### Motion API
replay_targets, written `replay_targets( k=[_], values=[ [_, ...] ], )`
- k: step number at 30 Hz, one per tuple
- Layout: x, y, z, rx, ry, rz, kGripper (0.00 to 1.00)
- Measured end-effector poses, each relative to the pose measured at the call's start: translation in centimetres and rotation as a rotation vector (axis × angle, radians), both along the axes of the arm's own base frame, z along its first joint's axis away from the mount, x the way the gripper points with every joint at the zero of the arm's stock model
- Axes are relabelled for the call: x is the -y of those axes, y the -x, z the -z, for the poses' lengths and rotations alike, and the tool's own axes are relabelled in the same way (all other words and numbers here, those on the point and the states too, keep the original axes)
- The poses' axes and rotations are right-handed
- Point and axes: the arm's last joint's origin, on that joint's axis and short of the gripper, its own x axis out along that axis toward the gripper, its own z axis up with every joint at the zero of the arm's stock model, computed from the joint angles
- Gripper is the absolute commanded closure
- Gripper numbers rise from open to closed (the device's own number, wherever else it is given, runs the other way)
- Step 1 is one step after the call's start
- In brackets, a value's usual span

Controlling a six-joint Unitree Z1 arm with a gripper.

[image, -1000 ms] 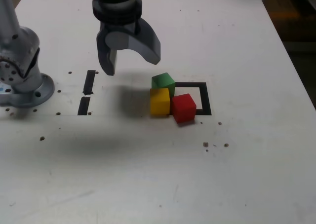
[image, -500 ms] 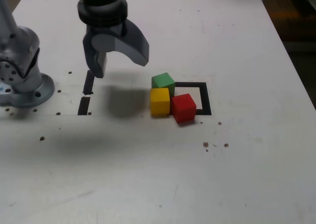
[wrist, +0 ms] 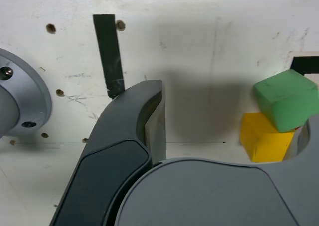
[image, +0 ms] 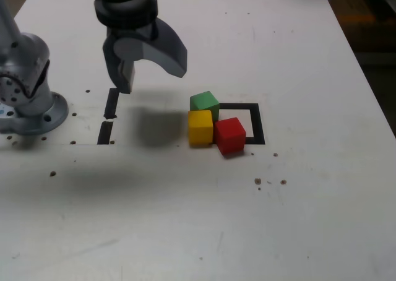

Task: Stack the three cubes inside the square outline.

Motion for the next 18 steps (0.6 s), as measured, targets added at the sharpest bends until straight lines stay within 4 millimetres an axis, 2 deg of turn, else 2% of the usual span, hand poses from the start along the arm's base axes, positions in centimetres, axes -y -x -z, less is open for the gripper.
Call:
replay_targets(
  k=[4,9,18],
  values=[
    [0.0,-1.8,-0.4,0.003,-0.003,0.009,0.05],
    [-0.4,-5.0,-0.2,-0.014,0.005,0.018,0.05],
    [-1.3,-9.0,1.1,-0.048,0.04,0.006,0.05]
  ],
)
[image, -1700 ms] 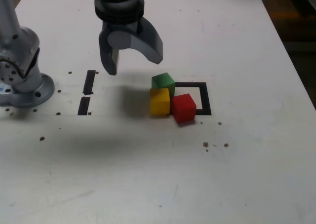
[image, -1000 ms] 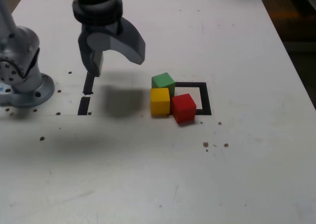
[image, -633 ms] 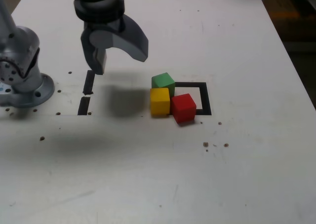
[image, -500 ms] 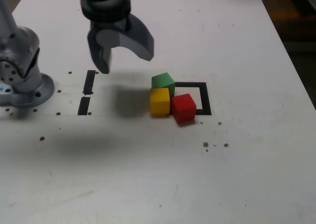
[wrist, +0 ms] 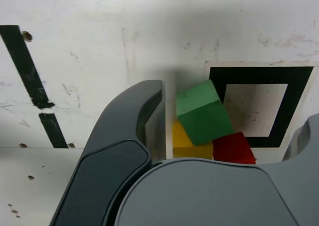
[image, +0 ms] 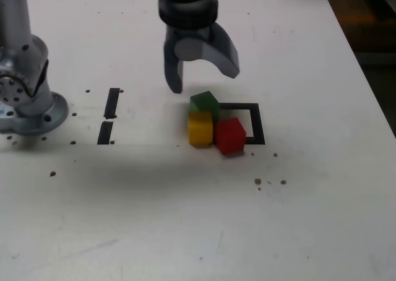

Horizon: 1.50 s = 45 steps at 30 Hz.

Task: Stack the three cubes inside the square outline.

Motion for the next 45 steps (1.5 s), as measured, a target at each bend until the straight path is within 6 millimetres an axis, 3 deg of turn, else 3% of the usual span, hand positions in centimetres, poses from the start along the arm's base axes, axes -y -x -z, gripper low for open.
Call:
replay_targets(
  k=[17,26,31,41,45],
  values=[
    [-1.5,-1.8,3.2,-0.1,0.061,-0.042,0.06],
    [-1.6,-3.3,4.2,-0.113,0.11,-0.023,0.13],
    [-1.5,-3.5,4.5,-0.117,0.127,-0.014,0.27],
    [-1.5,-3.5,4.6,-0.112,0.132,-0.013,0.71],
    [-1.5,-3.5,4.5,-0.107,0.132,-0.013,0.8]
  ],
)
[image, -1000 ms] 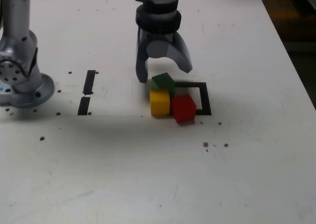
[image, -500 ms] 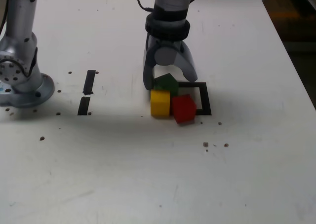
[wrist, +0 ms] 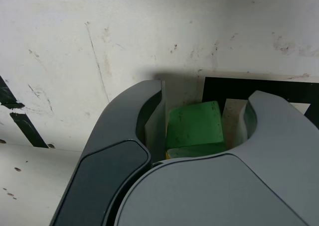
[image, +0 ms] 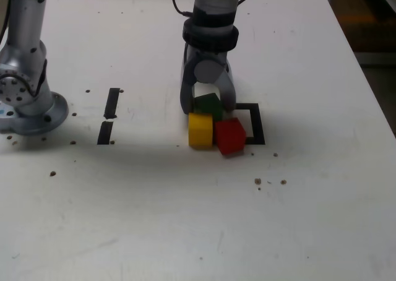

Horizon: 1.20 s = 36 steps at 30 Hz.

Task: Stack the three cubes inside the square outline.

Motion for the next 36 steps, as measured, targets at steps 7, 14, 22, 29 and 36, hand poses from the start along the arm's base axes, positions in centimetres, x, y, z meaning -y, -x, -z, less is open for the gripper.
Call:
replay_targets(
  k=[7,14,22,29,36],
  values=[
    [-0.2,0.9,-0.6,-0.017,-0.009,-0.004,0.83],
    [-1.8,3.5,-2.9,-0.003,-0.055,-0.06,0.83],
    [-5.2,6.5,-3.6,-0.04,-0.094,-0.19,0.83],
    [-7.9,7.2,-2.6,-0.071,-0.106,-0.252,0.81],
    [-8.9,7.0,-1.2,-0.066,-0.095,-0.249,0.67]
  ],
)
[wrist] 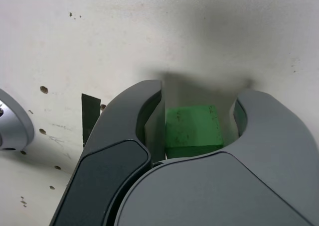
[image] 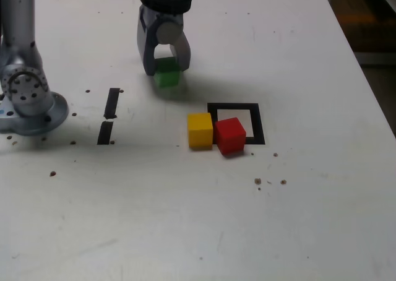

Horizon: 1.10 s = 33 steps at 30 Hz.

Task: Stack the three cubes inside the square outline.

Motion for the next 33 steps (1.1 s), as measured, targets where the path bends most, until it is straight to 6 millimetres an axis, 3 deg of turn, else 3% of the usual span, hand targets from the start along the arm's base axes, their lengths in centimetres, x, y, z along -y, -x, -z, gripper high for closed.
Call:
replay_targets(
  k=[7,10,16,23,28,33],
  values=[
    [0.1,0.4,0.9,-0.009,0.034,0.022,0.24],
    [0.2,0.8,1.1,-0.013,0.054,0.032,0.15],
    [0.4,1.5,0.4,0.014,0.043,0.032,0.12],
    [2.3,2.6,-2.7,0.113,-0.012,0.11,0.1],
    [5.5,3.1,-5.4,0.162,-0.015,0.301,0.08],
    [9.1,3.9,-6.8,0.17,-0.028,0.489,0.08]
  ],
)
